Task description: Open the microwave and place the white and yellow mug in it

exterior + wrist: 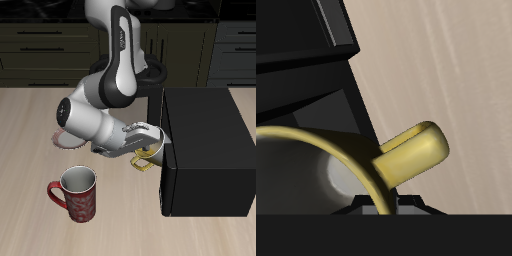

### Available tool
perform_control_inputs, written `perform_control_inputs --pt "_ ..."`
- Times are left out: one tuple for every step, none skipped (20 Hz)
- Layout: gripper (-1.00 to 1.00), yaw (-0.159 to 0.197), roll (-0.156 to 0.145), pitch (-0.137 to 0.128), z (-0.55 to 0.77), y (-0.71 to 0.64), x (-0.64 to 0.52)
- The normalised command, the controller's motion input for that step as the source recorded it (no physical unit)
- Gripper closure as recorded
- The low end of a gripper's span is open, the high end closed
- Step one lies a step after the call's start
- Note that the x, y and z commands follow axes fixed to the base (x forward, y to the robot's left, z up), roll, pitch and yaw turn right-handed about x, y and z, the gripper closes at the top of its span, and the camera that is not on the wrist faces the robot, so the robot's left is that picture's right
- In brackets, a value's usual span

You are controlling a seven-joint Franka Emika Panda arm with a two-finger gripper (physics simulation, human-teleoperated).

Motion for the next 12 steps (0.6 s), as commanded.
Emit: perform_control_inputs --pt "1.00 0.053 0.013 0.023 -0.08 0.29 -0.12" --pt "1.00 -0.006 0.117 0.005 -0.04 0.45 -0.24" --pt "1.00 -0.049 0.117 0.000 -0.05 0.45 -0.21" --pt "1.00 0.062 0.025 0.015 -0.08 0.34 -0.14" --pt "1.00 0.000 0.145 0.034 -0.14 0.65 -0.21" --pt "1.00 -0.019 0.075 0.049 -0.16 0.43 -0.10" --pt "1.00 -0.006 0.047 0.016 -0.08 0.40 -0.20" --pt "1.00 0.004 0.133 -0.022 0.00 0.29 -0.21" --pt "1.00 0.039 0.058 0.018 -0.02 0.58 -0.37" --pt "1.00 0.066 0.032 0.011 0.01 0.17 -0.19" --pt "1.00 0.007 0.156 -0.032 0.22 0.51 -0.57" --pt "1.00 0.107 0.089 -0.070 0.27 0.38 -0.38"
